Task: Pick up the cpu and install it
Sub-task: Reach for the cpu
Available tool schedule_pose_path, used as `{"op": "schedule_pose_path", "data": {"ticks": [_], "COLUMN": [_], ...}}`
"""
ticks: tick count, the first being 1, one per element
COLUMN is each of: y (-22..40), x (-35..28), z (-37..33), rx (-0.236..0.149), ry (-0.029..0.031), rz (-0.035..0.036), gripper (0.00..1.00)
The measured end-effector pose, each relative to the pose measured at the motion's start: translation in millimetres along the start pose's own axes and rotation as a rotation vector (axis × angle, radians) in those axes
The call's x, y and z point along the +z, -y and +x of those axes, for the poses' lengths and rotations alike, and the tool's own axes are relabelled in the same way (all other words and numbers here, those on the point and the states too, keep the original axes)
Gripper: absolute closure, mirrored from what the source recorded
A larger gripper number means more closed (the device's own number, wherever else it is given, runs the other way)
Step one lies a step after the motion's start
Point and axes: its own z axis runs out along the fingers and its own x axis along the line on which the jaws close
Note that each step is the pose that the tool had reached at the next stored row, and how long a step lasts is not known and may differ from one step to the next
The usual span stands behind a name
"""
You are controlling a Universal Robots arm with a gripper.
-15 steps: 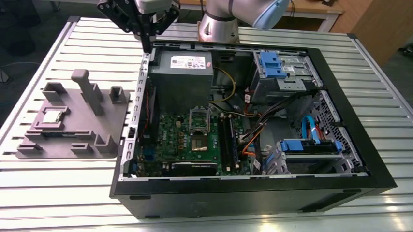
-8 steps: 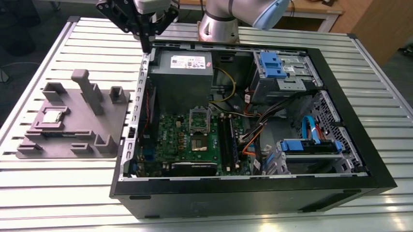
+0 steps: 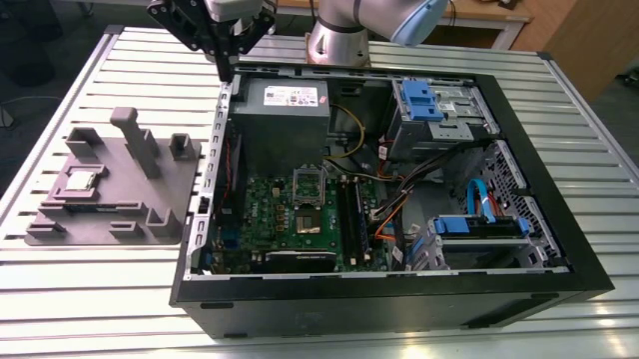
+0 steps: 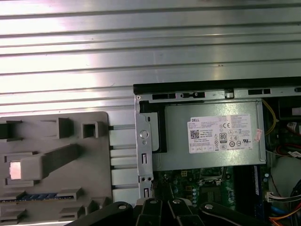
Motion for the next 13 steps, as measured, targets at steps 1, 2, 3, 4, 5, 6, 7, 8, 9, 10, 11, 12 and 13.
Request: {"op": "schedule_pose_path", "data": {"ticks": [1,2,3,4,5,6,7,8,9,10,11,12,13], "y": [0.0,0.0,0.0,0.1,0.1,0.1,0.1,0.1,0.1,0.2,0.2,0.2,0.2], "x": [0.0,0.1,0.1,0.1,0.2,0.2,0.2,0.2,0.2,0.2,0.3,0.3,0.3], "z": [0.2,0.4,0.5,0.7,0.9,1.0,1.2,1.4,1.6,1.8,1.9,2.2,2.4], "rx": [0.0,0.0,0.0,0.0,0.0,0.0,0.0,0.0,0.0,0.0,0.0,0.0,0.0], "ry": [0.0,0.0001,0.0,0.0,0.0,-0.0001,-0.0001,-0.0001,-0.0001,-0.0001,-0.0001,-0.0001,-0.0001], "rz": [0.0,-0.0001,0.0,0.0,-0.0001,-0.0001,-0.0001,0.0,0.0,-0.0001,-0.0001,-0.0001,-0.0001], "gripper": [0.89,0.89,0.89,0.89,0.89,0.89,0.89,0.89,0.89,0.89,0.89,0.89,0.89]}}
